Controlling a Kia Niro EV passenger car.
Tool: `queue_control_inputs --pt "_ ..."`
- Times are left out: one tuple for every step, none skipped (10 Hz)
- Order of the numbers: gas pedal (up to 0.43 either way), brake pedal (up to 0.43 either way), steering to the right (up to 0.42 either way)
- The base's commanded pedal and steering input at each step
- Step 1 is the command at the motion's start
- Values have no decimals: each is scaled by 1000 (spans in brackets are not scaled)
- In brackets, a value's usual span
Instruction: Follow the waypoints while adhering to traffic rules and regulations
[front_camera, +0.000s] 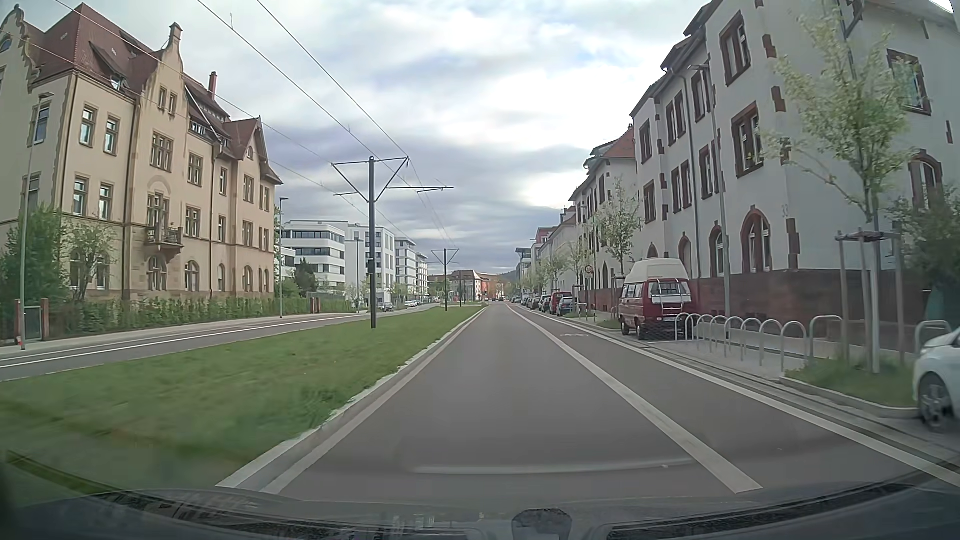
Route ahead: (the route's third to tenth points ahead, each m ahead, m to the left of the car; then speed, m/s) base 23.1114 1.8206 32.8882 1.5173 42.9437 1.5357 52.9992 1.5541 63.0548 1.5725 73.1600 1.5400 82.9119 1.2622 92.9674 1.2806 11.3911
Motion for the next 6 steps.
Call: queue_control_inputs --pt "98 0 1" --pt "98 0 1" --pt "98 0 1" --pt "98 0 1" --pt "98 0 1" --pt "98 0 1"
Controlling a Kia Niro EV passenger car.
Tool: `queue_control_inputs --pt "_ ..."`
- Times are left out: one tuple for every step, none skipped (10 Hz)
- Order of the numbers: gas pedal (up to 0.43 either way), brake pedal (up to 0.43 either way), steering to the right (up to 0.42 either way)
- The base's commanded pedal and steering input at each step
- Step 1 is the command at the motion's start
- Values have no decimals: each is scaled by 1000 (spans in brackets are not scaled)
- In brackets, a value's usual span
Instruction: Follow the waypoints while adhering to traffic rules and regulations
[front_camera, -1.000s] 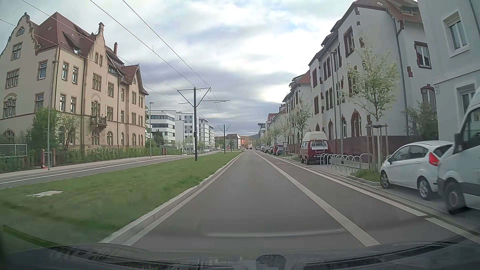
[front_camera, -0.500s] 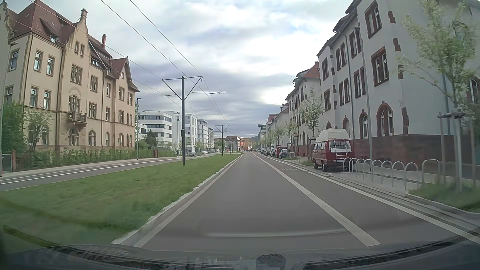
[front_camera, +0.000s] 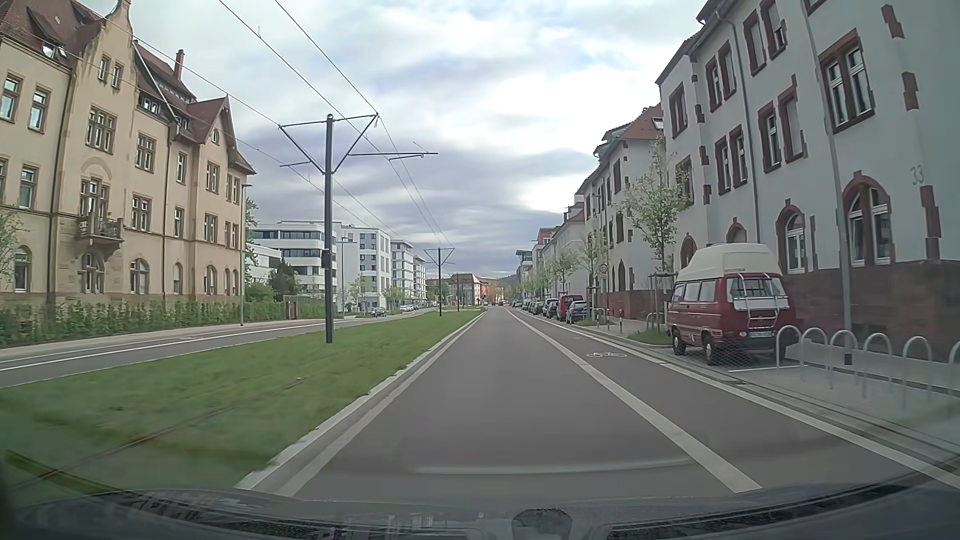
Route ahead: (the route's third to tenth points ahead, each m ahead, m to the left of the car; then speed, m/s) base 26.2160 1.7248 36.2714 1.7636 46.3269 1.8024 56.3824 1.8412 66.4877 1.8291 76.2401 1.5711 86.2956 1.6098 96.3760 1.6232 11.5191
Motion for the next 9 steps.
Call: queue_control_inputs --pt "87 0 1" --pt "87 0 1" --pt "87 0 1" --pt "87 0 1" --pt "79 0 1" --pt "79 0 1" --pt "79 0 1" --pt "79 0 1" --pt "79 0 1"
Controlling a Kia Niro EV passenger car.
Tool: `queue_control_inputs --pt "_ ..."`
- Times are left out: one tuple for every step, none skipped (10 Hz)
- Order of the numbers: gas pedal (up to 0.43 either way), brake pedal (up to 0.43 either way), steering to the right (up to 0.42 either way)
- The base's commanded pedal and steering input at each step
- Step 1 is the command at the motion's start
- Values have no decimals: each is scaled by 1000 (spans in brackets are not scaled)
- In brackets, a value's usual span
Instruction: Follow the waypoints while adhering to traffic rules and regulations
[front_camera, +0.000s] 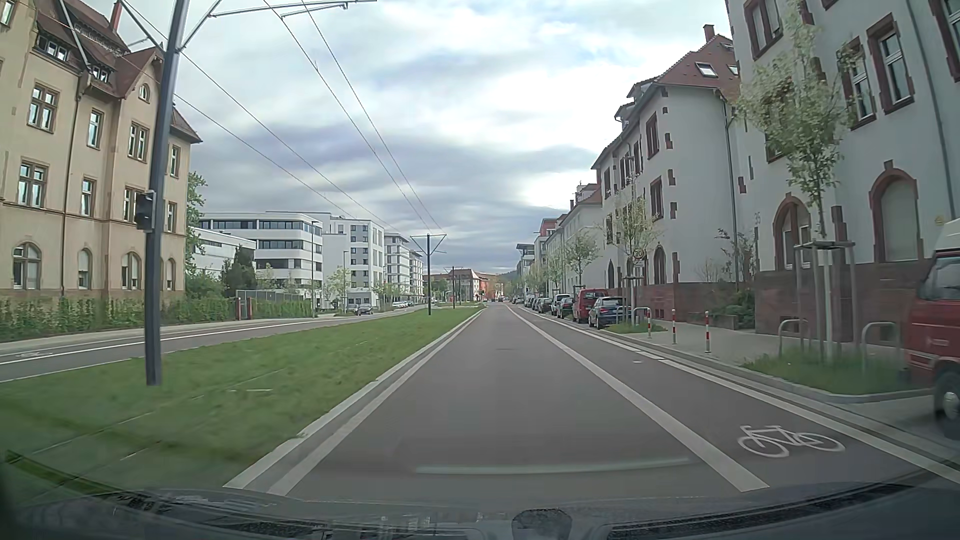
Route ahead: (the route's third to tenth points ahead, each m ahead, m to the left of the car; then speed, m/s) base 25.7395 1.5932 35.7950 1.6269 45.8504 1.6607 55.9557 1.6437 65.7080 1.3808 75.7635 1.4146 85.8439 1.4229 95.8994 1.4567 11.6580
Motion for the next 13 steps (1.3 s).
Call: queue_control_inputs --pt "79 0 1" --pt "79 0 1" --pt "79 0 1" --pt "79 0 1" --pt "79 0 1" --pt "79 0 1" --pt "79 0 1" --pt "79 0 1" --pt "79 0 1" --pt "79 0 1" --pt "79 0 1" --pt "79 0 1" --pt "79 0 1"
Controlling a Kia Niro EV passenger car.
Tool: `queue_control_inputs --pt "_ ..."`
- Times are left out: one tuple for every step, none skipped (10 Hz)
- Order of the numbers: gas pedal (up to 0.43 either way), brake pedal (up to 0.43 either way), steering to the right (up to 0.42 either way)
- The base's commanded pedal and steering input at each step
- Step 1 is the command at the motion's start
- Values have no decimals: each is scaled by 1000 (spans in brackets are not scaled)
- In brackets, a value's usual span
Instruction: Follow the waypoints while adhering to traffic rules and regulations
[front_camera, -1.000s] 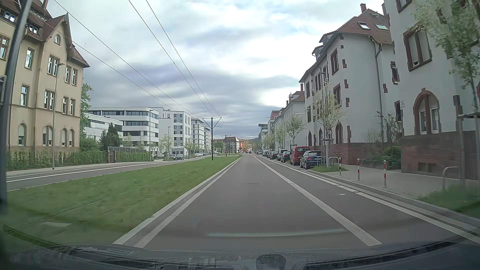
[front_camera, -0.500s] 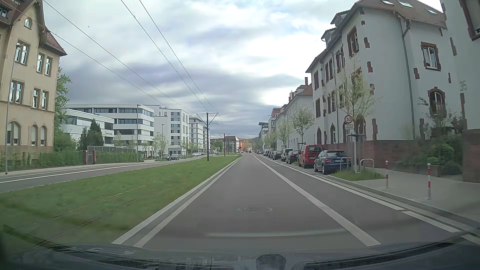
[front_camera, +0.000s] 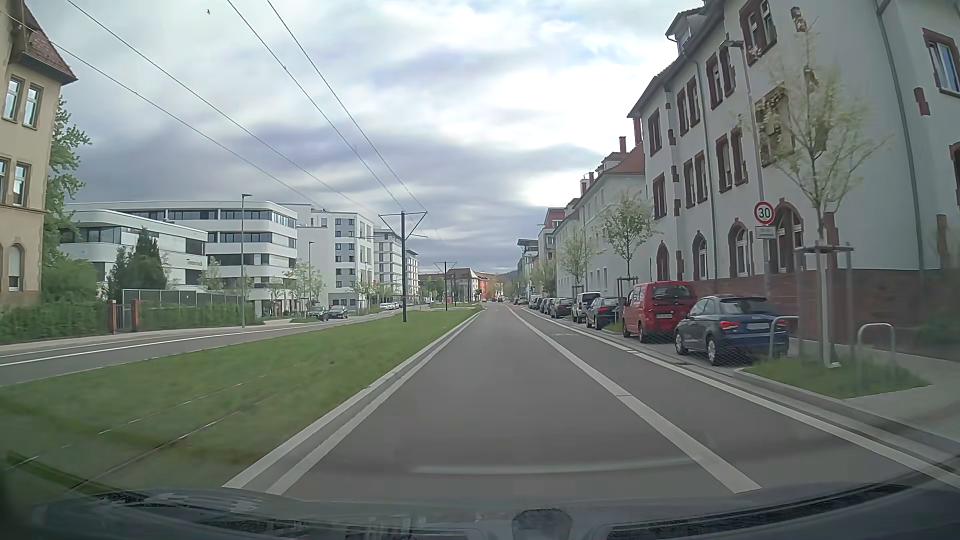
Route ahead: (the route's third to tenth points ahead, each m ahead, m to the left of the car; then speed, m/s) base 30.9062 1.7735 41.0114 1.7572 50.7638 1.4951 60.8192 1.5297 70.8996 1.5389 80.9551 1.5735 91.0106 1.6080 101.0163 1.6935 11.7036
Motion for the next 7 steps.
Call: queue_control_inputs --pt "79 0 1" --pt "79 0 1" --pt "79 0 1" --pt "79 0 1" --pt "79 0 1" --pt "79 0 1" --pt "79 0 1"
